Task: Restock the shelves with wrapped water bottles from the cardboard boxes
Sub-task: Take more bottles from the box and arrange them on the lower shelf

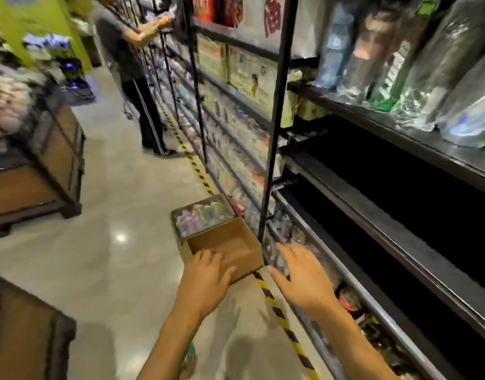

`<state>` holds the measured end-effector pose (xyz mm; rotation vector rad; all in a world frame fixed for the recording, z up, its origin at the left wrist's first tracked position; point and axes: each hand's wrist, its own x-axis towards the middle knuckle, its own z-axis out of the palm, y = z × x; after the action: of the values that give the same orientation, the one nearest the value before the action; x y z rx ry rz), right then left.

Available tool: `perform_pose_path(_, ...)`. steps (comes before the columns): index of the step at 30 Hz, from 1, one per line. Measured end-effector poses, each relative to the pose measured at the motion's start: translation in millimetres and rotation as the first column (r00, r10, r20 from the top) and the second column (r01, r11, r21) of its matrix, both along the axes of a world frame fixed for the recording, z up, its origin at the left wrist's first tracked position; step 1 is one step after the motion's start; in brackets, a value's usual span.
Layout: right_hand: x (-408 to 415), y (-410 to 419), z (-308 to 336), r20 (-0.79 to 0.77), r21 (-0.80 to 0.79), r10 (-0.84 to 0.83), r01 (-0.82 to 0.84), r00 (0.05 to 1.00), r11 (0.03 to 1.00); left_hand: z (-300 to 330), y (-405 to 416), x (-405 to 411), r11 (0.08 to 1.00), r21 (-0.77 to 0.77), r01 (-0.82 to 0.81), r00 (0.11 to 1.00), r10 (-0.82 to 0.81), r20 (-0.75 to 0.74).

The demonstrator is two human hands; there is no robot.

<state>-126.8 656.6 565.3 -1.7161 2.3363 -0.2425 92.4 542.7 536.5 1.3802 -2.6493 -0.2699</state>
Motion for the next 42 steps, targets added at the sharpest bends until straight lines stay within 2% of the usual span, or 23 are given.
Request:
perform_pose_path(5, 18.8, -102.1, -40.0, 0.028, 0.034, 0.08, -0.081, 0.996, 0.996, -15.6, -75.5, 38.2, 0.982, 0.077, -0.17, 0.984, 0.173, -0.034)
perform_pose_path(9, 32.5, -176.8, -52.6, 0.066, 0.038, 0.13, -0.133, 0.989, 0.99, -20.6, -139.5, 56.9, 0.969, 0.122, -0.214, 0.971, 0.224, -0.08)
perform_pose_path(16, 36.4, -303.5, -75.3, 0.209, 0.071, 0.129, -0.146, 0.969, 0.987, -36.7, -244.5, 54.4, 0.937, 0.238, -0.254, 0.964, 0.264, -0.009)
perform_pose_path(19, 23.7, -361.1, -95.3, 0.153, 0.1, 0.154, -0.171, 0.976, 0.98, -52.7, -293.5, 48.0, 0.935, 0.245, -0.257, 0.965, 0.261, 0.017)
perform_pose_path(22, 11.5, -426.4, -111.7, 0.2, 0.12, 0.155, -0.182, 0.967, 0.976, -67.2, -354.0, 38.3, 0.914, 0.296, -0.279, 0.96, 0.271, 0.067)
perform_pose_path(24, 5.5, -476.5, -121.6, 0.212, 0.188, 0.175, -0.216, 0.961, 0.958, -76.7, -397.0, 30.9, 0.897, 0.315, -0.31, 0.951, 0.29, 0.111)
perform_pose_path(28, -6.8, -559.8, -150.1, 0.183, 0.113, 0.166, -0.189, 0.969, 0.975, -91.2, -479.4, 18.4, 0.883, 0.335, -0.33, 0.944, 0.301, 0.136)
perform_pose_path(34, -22.6, -680.0, -177.5, 0.201, 0.287, 0.215, -0.267, 0.956, 0.92, -145.4, -600.5, 7.2, 0.817, 0.45, -0.36, 0.933, 0.32, 0.165)
perform_pose_path(39, -35.0, -765.8, -252.4, 0.275, 0.369, 0.146, -0.245, 0.95, 0.896, -221.2, -700.4, -5.0, 0.734, 0.569, -0.371, 0.927, 0.324, 0.187)
perform_pose_path(42, -40.6, -814.4, -311.9, 0.301, 0.466, 0.009, -0.156, 0.954, 0.871, -285.8, -752.5, -13.3, 0.669, 0.635, -0.386, 0.92, 0.333, 0.208)
